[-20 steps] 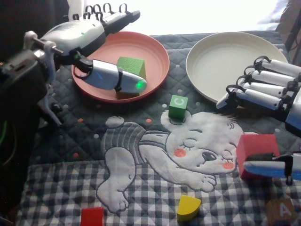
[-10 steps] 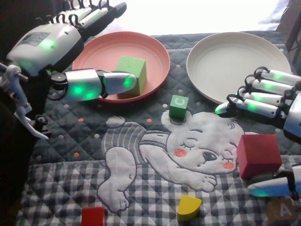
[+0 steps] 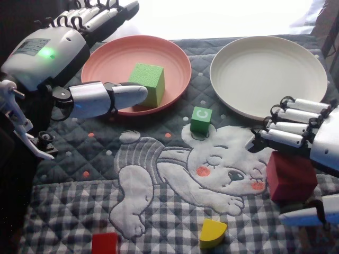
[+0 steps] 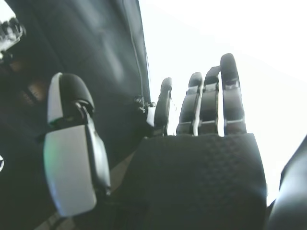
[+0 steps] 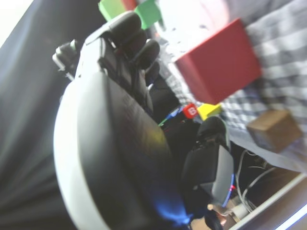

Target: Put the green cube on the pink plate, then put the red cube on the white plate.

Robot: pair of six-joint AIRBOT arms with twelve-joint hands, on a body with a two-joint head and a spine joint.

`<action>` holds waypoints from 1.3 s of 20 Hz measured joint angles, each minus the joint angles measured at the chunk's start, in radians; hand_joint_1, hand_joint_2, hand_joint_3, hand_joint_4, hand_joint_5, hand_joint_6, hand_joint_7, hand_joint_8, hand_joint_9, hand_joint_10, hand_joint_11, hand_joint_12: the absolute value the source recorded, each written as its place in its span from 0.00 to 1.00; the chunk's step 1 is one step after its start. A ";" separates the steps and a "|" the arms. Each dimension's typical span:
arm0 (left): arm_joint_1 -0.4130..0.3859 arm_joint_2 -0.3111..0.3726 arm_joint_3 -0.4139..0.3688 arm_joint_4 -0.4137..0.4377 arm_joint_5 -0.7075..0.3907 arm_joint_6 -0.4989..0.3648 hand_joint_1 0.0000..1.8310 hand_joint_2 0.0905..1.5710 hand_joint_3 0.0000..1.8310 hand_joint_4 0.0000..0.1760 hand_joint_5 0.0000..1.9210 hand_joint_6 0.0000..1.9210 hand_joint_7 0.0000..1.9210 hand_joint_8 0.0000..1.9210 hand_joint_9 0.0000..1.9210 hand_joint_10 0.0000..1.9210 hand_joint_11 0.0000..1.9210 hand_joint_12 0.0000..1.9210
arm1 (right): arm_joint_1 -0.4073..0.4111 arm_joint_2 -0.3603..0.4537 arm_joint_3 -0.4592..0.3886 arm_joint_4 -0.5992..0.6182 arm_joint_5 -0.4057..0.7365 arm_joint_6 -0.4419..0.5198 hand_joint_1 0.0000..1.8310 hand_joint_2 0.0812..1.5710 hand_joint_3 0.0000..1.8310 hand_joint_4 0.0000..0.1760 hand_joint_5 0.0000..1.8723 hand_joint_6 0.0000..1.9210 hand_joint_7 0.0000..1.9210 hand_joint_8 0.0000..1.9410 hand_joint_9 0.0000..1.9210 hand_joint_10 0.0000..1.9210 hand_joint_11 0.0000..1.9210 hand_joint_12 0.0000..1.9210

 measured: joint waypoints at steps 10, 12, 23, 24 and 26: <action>0.008 0.000 -0.007 0.003 -0.017 0.000 0.23 0.66 0.00 0.65 0.07 0.00 0.03 0.00 0.03 0.00 0.00 0.37 | -0.018 -0.043 0.047 0.007 0.025 0.073 0.63 0.78 0.00 0.00 0.39 0.67 0.40 0.71 0.33 0.79 0.23 1.00; 0.015 0.000 -0.007 0.002 -0.027 -0.001 0.24 0.67 0.00 0.59 0.07 0.00 0.04 0.00 0.04 0.00 0.00 0.34 | -0.001 -0.043 0.047 0.007 0.035 0.072 0.66 0.78 0.00 0.00 0.41 0.62 0.42 0.79 0.41 0.91 0.38 1.00; 0.019 0.000 -0.006 -0.018 -0.028 -0.001 0.23 0.68 0.00 0.53 0.08 0.00 0.03 0.00 0.02 0.00 0.00 0.26 | 0.114 0.018 0.018 0.003 -0.110 0.039 0.66 0.77 0.00 0.00 0.44 0.56 0.42 0.80 0.36 0.91 0.28 1.00; 0.019 0.000 -0.006 -0.018 -0.029 -0.001 0.23 0.68 0.00 0.54 0.08 0.00 0.03 0.00 0.02 0.00 0.00 0.27 | 0.139 0.019 0.027 0.002 -0.119 0.032 0.66 0.77 0.00 0.00 0.43 0.58 0.42 0.79 0.35 0.87 0.25 1.00; 0.019 0.000 -0.006 -0.018 -0.029 0.000 0.22 0.68 0.00 0.69 0.07 0.00 0.03 0.00 0.02 0.00 0.00 0.28 | 0.168 0.007 0.053 -0.001 -0.125 0.032 0.66 0.75 0.00 0.00 0.47 0.54 0.44 0.74 0.34 0.81 0.20 1.00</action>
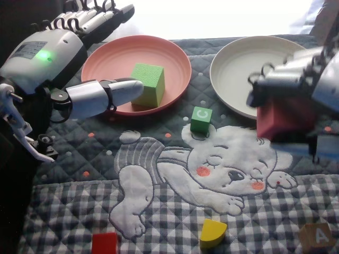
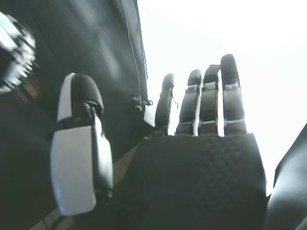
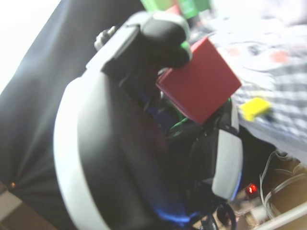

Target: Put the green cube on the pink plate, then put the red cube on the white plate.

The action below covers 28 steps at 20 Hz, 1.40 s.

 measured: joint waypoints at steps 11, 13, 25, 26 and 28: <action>-0.007 0.000 0.000 0.032 -0.033 0.000 0.22 0.67 0.00 0.77 0.09 0.00 0.08 0.00 0.06 0.01 0.00 0.47 | 0.197 -0.179 0.264 -0.004 0.241 0.000 0.64 0.78 0.00 0.00 0.42 0.63 0.39 0.79 0.29 0.88 0.19 1.00; -0.010 0.000 0.000 0.035 -0.042 0.000 0.20 0.67 0.00 0.71 0.09 0.00 0.08 0.00 0.07 0.01 0.00 0.51 | 0.216 -0.222 0.316 -0.002 0.293 0.000 0.66 0.76 0.00 0.00 0.43 0.59 0.43 0.75 0.37 0.83 0.28 0.99; -0.011 -0.003 0.000 0.043 -0.049 0.000 0.23 0.68 0.00 0.59 0.09 0.00 0.08 0.00 0.06 0.00 0.00 0.49 | 0.222 -0.299 0.410 0.000 0.457 0.011 0.50 0.56 0.00 0.00 0.01 0.02 0.01 0.00 0.00 0.01 0.00 0.03; -0.011 -0.003 -0.002 0.041 -0.052 0.000 0.23 0.68 0.00 0.59 0.10 0.00 0.08 0.00 0.06 0.00 0.00 0.49 | 0.222 -0.299 0.409 0.000 0.455 0.011 0.50 0.54 0.00 0.00 0.00 0.00 0.00 0.00 0.00 0.00 0.00 0.01; -0.010 -0.002 -0.006 0.043 -0.060 0.000 0.23 0.68 0.00 0.56 0.10 0.00 0.09 0.00 0.06 0.01 0.00 0.52 | 0.222 -0.297 0.403 0.000 0.455 0.011 0.48 0.52 0.00 0.30 0.00 0.00 0.00 0.00 0.00 0.00 0.00 0.00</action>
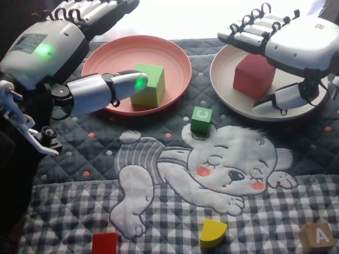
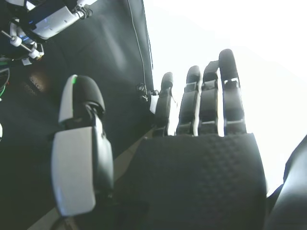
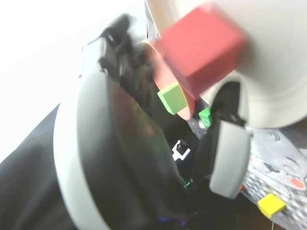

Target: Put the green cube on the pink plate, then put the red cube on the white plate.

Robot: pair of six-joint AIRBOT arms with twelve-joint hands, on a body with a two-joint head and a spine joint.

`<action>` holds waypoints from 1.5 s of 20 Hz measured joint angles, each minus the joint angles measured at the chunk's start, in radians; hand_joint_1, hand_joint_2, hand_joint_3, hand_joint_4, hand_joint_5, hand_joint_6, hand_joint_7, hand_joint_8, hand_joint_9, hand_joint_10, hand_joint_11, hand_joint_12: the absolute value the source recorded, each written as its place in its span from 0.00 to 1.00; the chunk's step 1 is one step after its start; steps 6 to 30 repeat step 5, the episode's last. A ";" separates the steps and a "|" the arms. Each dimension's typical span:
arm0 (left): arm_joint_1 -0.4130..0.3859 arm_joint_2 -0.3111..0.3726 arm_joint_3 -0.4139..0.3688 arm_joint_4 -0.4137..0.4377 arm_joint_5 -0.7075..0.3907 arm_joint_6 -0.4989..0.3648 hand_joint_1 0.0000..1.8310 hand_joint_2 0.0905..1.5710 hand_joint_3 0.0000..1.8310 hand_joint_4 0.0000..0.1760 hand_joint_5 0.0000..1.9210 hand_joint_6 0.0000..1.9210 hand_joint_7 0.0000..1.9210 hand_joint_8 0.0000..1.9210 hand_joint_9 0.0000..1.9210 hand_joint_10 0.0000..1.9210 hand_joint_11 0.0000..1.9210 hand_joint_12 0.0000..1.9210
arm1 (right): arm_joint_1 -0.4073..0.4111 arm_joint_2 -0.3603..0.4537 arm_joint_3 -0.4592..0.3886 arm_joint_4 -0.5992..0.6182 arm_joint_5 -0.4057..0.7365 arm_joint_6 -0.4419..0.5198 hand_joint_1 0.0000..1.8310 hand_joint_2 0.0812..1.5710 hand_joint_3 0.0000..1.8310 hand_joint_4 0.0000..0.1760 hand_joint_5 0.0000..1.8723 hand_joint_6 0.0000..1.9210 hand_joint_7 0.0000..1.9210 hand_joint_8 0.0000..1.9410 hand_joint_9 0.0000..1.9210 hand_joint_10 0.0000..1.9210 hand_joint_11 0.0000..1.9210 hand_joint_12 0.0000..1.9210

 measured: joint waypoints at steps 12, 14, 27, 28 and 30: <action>0.019 0.012 -0.024 0.006 -0.050 0.001 0.24 0.68 0.00 0.51 0.12 0.00 0.09 0.00 0.06 0.01 0.00 0.42 | -0.006 0.090 -0.100 0.002 -0.080 0.000 0.39 0.53 0.00 0.01 0.00 0.00 0.00 0.00 0.00 0.00 0.00 0.00; 0.019 0.012 -0.024 0.006 -0.050 0.001 0.24 0.68 0.00 0.51 0.12 0.00 0.09 0.00 0.06 0.01 0.00 0.42 | -0.006 0.090 -0.100 0.002 -0.080 0.000 0.39 0.53 0.00 0.01 0.00 0.00 0.00 0.00 0.00 0.00 0.00 0.00; 0.019 0.012 -0.024 0.006 -0.050 0.001 0.24 0.68 0.00 0.51 0.12 0.00 0.09 0.00 0.06 0.01 0.00 0.42 | -0.006 0.090 -0.100 0.002 -0.080 0.000 0.39 0.53 0.00 0.01 0.00 0.00 0.00 0.00 0.00 0.00 0.00 0.00; 0.019 0.012 -0.024 0.006 -0.050 0.001 0.24 0.68 0.00 0.51 0.12 0.00 0.09 0.00 0.06 0.01 0.00 0.42 | -0.006 0.090 -0.100 0.002 -0.080 0.000 0.39 0.53 0.00 0.01 0.00 0.00 0.00 0.00 0.00 0.00 0.00 0.00; 0.019 0.012 -0.024 0.006 -0.050 0.001 0.24 0.68 0.00 0.51 0.12 0.00 0.09 0.00 0.06 0.01 0.00 0.42 | -0.006 0.090 -0.100 0.002 -0.080 0.000 0.39 0.53 0.00 0.01 0.00 0.00 0.00 0.00 0.00 0.00 0.00 0.00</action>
